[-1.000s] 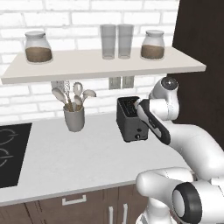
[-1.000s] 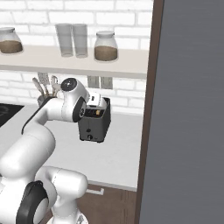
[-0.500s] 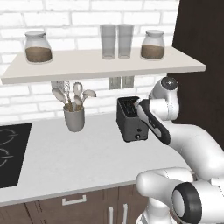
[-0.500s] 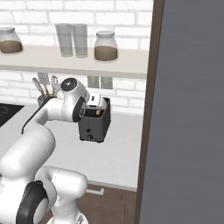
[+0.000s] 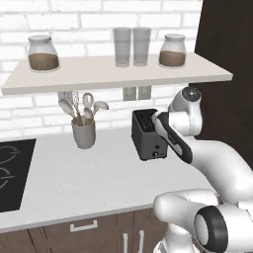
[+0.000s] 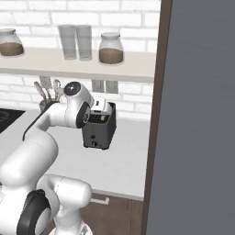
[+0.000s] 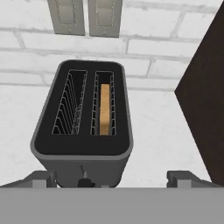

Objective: Start the toaster. Once the lever pops up, take the bread to the plate on the dining counter.

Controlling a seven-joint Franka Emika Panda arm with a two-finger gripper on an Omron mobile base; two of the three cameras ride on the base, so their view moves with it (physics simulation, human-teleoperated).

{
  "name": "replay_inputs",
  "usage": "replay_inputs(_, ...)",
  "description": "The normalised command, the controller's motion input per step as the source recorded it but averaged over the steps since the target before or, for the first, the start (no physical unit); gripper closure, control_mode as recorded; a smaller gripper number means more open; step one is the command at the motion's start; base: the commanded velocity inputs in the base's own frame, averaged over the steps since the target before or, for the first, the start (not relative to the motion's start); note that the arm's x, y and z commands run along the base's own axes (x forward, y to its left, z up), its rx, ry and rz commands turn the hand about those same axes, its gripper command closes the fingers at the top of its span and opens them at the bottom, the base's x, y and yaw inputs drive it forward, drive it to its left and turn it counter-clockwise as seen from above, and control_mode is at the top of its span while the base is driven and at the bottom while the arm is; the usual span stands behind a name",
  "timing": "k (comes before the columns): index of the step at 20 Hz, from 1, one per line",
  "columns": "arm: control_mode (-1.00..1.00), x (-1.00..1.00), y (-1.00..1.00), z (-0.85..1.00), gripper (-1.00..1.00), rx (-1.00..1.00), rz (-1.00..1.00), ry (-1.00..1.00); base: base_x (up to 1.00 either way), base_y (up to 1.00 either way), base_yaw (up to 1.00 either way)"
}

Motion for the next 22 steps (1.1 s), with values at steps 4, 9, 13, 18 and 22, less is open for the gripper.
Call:
replay_inputs(4,-1.00,0.00,0.00,0.00,-1.00,0.00,0.00,0.00,0.00,0.00,0.00)
replay_inputs(9,-1.00,0.00,0.00,0.00,-1.00,0.00,0.00,0.00,0.00,0.00,0.00)
replay_inputs(13,-1.00,0.00,0.00,0.00,-1.00,0.00,0.00,0.00,0.00,0.00,0.00)
replay_inputs(18,-1.00,0.00,0.00,0.00,-1.00,0.00,0.00,0.00,0.00,0.00,0.00)
replay_inputs(22,-1.00,0.00,0.00,0.00,-1.00,0.00,0.00,0.00,0.00,0.00,0.00)
